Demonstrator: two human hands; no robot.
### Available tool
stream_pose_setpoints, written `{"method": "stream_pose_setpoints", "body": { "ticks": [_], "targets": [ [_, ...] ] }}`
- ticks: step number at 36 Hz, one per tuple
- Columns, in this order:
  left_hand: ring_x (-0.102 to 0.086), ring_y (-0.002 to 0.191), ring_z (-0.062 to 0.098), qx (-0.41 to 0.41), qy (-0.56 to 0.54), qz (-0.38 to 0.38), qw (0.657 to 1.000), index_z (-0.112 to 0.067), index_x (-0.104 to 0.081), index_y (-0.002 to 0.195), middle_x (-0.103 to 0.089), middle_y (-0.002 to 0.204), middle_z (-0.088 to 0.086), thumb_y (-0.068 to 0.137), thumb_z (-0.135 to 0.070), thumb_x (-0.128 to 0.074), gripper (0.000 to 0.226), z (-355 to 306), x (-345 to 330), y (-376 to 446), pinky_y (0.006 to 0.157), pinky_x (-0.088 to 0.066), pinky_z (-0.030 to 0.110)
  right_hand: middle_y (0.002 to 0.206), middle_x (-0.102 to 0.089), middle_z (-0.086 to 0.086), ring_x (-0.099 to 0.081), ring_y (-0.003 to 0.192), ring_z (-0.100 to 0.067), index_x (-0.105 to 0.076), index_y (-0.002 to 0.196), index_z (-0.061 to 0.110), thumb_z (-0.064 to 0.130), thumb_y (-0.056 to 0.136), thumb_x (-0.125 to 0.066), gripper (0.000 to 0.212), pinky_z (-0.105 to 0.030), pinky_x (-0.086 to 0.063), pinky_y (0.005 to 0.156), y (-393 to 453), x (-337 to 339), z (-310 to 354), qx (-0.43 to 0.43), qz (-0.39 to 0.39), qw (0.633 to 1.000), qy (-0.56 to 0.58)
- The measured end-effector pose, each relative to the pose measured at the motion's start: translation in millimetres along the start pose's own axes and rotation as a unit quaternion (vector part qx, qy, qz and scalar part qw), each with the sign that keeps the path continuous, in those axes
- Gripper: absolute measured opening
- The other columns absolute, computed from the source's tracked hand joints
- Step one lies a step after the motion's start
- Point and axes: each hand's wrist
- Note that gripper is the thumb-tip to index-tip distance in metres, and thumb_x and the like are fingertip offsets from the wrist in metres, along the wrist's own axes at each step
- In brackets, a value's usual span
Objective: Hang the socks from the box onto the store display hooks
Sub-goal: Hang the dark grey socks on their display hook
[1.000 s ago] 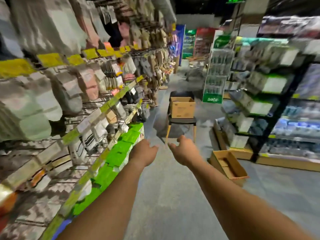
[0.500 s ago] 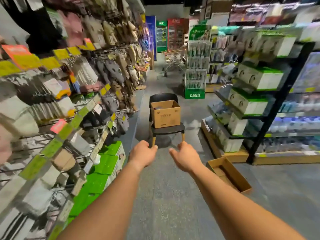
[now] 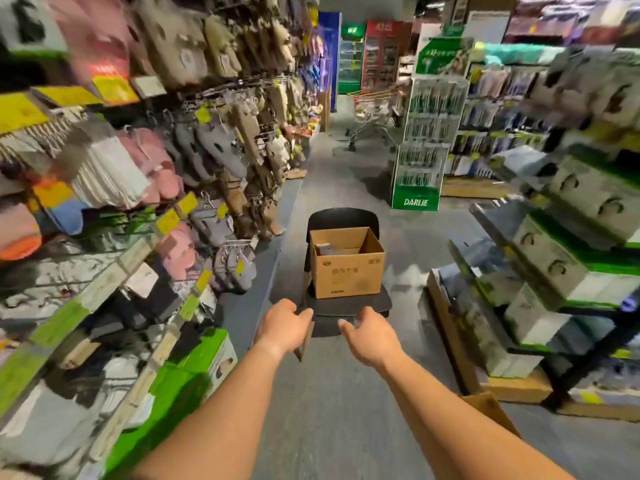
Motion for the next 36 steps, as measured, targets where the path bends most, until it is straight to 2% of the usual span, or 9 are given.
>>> {"method": "stream_pose_setpoints", "body": {
  "ticks": [2, 5, 6, 12, 17, 22, 28, 32, 36],
  "targets": [
    [-0.058, 0.117, 0.034, -0.003, -0.004, -0.002, 1.0, -0.008, -0.063, 0.121, -0.063, 0.127, 0.012, 0.098, -0.045, -0.055, 0.044, -7, -1, 50, 0.087, -0.041, 0.032, 0.125, -0.059, -0.01, -0.059, 0.112, -0.029, -0.051, 0.121, 0.015, 0.054, 0.093, -0.053, 0.047, -0.044, -0.051, 0.095, 45, -1, 9, -0.007, 0.001, 1.0, 0.01],
    [-0.059, 0.091, 0.035, -0.012, 0.008, 0.005, 1.0, 0.001, -0.063, 0.098, -0.068, 0.109, 0.02, 0.097, -0.047, -0.054, 0.049, -16, -8, 126, 0.075, -0.043, 0.034, 0.125, -0.06, -0.008, -0.06, 0.111, -0.028, -0.051, 0.123, 0.018, 0.053, 0.091, -0.054, 0.047, -0.044, -0.051, 0.096, 114, -4, 20, -0.007, 0.001, 1.0, 0.022],
    [-0.06, 0.09, 0.037, -0.012, 0.01, 0.005, 1.0, 0.002, -0.061, 0.094, -0.068, 0.105, 0.023, 0.096, -0.047, -0.055, 0.049, -20, -11, 152, 0.074, -0.044, 0.036, 0.127, -0.06, -0.007, -0.06, 0.112, -0.028, -0.051, 0.125, 0.019, 0.052, 0.091, -0.054, 0.048, -0.044, -0.051, 0.097, 136, -6, 23, -0.006, 0.001, 1.0, 0.024],
    [-0.06, 0.105, 0.032, -0.001, 0.012, 0.038, 0.999, -0.009, -0.063, 0.113, -0.066, 0.111, 0.011, 0.1, -0.045, -0.053, 0.039, -49, -4, 282, 0.083, -0.046, 0.037, 0.134, -0.06, -0.004, -0.059, 0.12, -0.027, -0.05, 0.127, 0.019, 0.046, 0.096, -0.054, 0.041, -0.043, -0.048, 0.103, 264, -6, 56, -0.022, 0.011, 0.999, 0.028],
    [-0.058, 0.115, 0.034, 0.01, 0.02, 0.066, 0.998, -0.009, -0.063, 0.118, -0.064, 0.121, 0.011, 0.101, -0.043, -0.052, 0.039, -72, -12, 374, 0.096, -0.047, 0.04, 0.135, -0.058, -0.008, -0.059, 0.12, -0.03, -0.049, 0.131, 0.015, 0.047, 0.095, -0.054, 0.048, -0.041, -0.048, 0.101, 360, -11, 72, -0.056, 0.028, 0.998, 0.024],
    [-0.056, 0.121, 0.036, 0.03, 0.028, 0.097, 0.994, -0.005, -0.061, 0.122, -0.062, 0.128, 0.016, 0.101, -0.041, -0.054, 0.042, -84, -33, 458, 0.103, -0.046, 0.041, 0.128, -0.061, -0.014, -0.058, 0.116, -0.033, -0.05, 0.124, 0.011, 0.048, 0.096, -0.051, 0.046, -0.038, -0.047, 0.096, 455, -19, 75, -0.064, 0.052, 0.997, -0.006],
    [-0.059, 0.113, 0.037, 0.075, 0.021, 0.095, 0.992, -0.002, -0.065, 0.112, -0.065, 0.12, 0.019, 0.1, -0.04, -0.056, 0.041, -97, -63, 563, 0.096, -0.049, 0.037, 0.131, -0.057, -0.016, -0.055, 0.12, -0.035, -0.049, 0.13, 0.007, 0.041, 0.099, -0.049, 0.046, -0.035, -0.044, 0.094, 567, -27, 73, -0.058, 0.105, 0.993, -0.019],
    [-0.057, 0.12, 0.035, 0.13, 0.004, 0.1, 0.987, -0.005, -0.064, 0.121, -0.063, 0.126, 0.015, 0.103, -0.037, -0.053, 0.039, -107, -85, 616, 0.096, -0.044, 0.033, 0.118, -0.059, -0.015, -0.058, 0.111, -0.034, -0.055, 0.121, 0.007, 0.035, 0.098, -0.05, 0.036, -0.03, -0.044, 0.085, 636, -34, 63, -0.069, 0.134, 0.988, -0.037],
    [-0.061, 0.118, 0.035, 0.176, -0.026, 0.096, 0.979, -0.003, -0.065, 0.12, -0.066, 0.121, 0.018, 0.1, -0.036, -0.057, 0.038, -106, -111, 661, 0.098, -0.048, 0.034, 0.112, -0.058, -0.011, -0.059, 0.107, -0.034, -0.059, 0.113, 0.012, 0.046, 0.093, -0.039, 0.044, -0.037, -0.049, 0.088, 701, -55, 48, -0.065, 0.192, 0.977, -0.069]
  ]
}}
Point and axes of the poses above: each hand's wrist, its own y-axis towards the middle knuckle, its own x-axis out of the back of the hand, z = x × y
